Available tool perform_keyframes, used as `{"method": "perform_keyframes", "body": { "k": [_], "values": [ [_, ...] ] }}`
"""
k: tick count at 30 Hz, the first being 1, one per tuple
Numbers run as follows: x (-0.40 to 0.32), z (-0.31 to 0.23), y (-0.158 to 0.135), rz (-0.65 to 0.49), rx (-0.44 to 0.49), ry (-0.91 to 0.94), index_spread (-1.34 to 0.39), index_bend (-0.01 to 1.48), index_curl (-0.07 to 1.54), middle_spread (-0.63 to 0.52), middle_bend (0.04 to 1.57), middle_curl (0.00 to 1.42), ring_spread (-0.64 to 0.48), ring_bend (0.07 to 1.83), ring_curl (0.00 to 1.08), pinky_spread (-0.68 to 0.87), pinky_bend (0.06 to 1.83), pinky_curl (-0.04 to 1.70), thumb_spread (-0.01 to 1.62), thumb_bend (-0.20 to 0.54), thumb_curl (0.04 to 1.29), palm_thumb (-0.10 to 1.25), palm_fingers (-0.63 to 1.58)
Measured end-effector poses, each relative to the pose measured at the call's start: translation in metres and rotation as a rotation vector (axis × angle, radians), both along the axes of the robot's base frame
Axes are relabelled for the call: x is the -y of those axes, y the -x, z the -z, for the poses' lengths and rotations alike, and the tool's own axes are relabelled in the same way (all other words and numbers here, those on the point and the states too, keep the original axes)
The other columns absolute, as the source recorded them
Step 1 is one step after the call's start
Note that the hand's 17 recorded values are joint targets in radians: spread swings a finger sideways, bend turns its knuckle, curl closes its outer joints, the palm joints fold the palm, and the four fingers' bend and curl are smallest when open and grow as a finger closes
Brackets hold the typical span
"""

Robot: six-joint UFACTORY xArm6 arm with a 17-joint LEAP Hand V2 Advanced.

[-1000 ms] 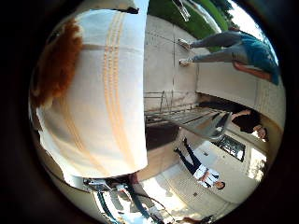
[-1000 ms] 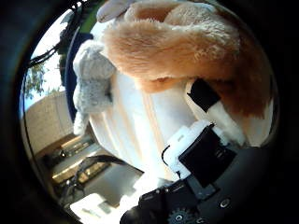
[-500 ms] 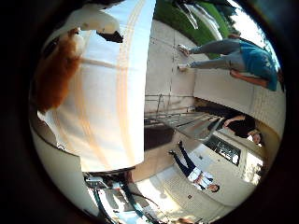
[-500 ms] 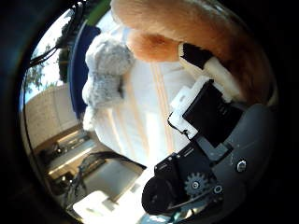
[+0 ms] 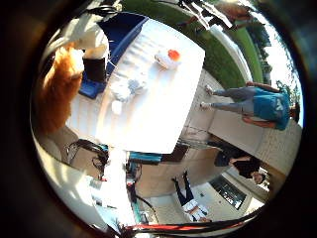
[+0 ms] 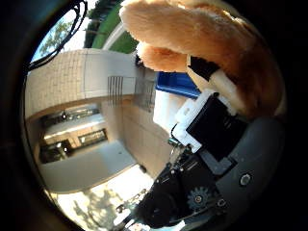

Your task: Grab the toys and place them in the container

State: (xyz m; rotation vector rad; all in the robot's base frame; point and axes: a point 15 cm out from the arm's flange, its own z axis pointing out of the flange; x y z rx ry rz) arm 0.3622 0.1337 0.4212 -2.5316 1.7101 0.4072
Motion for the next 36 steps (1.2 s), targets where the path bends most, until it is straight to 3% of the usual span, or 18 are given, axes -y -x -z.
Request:
{"method": "perform_keyframes", "body": {
  "k": [4, 9, 16, 17, 18, 20, 22, 27, 36],
  "values": [
    [-0.058, 0.028, -0.029, -0.048, -0.024, 0.005, -0.82, 0.69, 0.42, -0.25, 1.14, 1.00, -0.10, 1.40, 0.83, 0.21, 1.42, 0.76, 1.16, -0.015, 0.57, 0.99, 0.86],
    [-0.087, 0.087, -0.076, -0.016, -0.023, 0.019, -0.88, 0.76, 0.52, -0.25, 1.19, 1.05, -0.11, 1.46, 0.86, 0.18, 1.46, 0.84, 1.19, -0.033, 0.57, 0.90, 0.75],
    [-0.072, 0.110, -0.090, 0.027, -0.054, 0.032, -0.76, 0.73, 0.64, -0.18, 1.09, 0.95, -0.03, 1.35, 0.76, 0.23, 1.37, 0.82, 1.23, -0.025, 0.53, 0.86, 0.68],
    [-0.070, 0.111, -0.089, 0.025, -0.062, 0.034, -0.69, 0.71, 0.65, -0.17, 0.99, 0.92, -0.01, 1.30, 0.74, 0.24, 1.33, 0.82, 1.24, -0.025, 0.52, 0.85, 0.53],
    [-0.065, 0.112, -0.088, 0.030, -0.073, 0.036, -0.58, 0.62, 0.64, -0.14, 0.79, 0.85, 0.04, 1.27, 0.74, 0.27, 1.34, 0.84, 1.23, -0.035, 0.51, 0.82, 0.16],
    [-0.056, 0.113, -0.081, 0.029, -0.112, 0.046, -0.50, 0.59, 0.64, -0.09, 0.59, 0.75, 0.11, 1.11, 0.68, 0.31, 1.26, 0.81, 1.22, -0.036, 0.50, 0.80, -0.18],
    [-0.050, 0.115, -0.072, -0.012, -0.147, 0.047, -0.50, 0.50, 0.56, -0.03, 0.43, 0.65, 0.17, 0.86, 0.56, 0.34, 1.15, 0.72, 1.22, -0.029, 0.50, 0.80, -0.33],
    [-0.026, 0.112, -0.066, -0.133, -0.171, -0.007, -0.50, 0.22, 0.41, 0.04, 0.14, 0.47, 0.28, 0.55, 0.38, 0.43, 0.95, 0.57, 1.18, -0.019, 0.49, 0.83, -0.22],
    [0.055, 0.073, -0.064, -0.045, -0.093, -0.023, -0.44, 0.15, 0.32, 0.06, 0.14, 0.35, 0.30, 0.44, 0.33, 0.47, 0.74, 0.44, 1.15, -0.025, 0.48, 0.83, -0.08]
  ]
}}
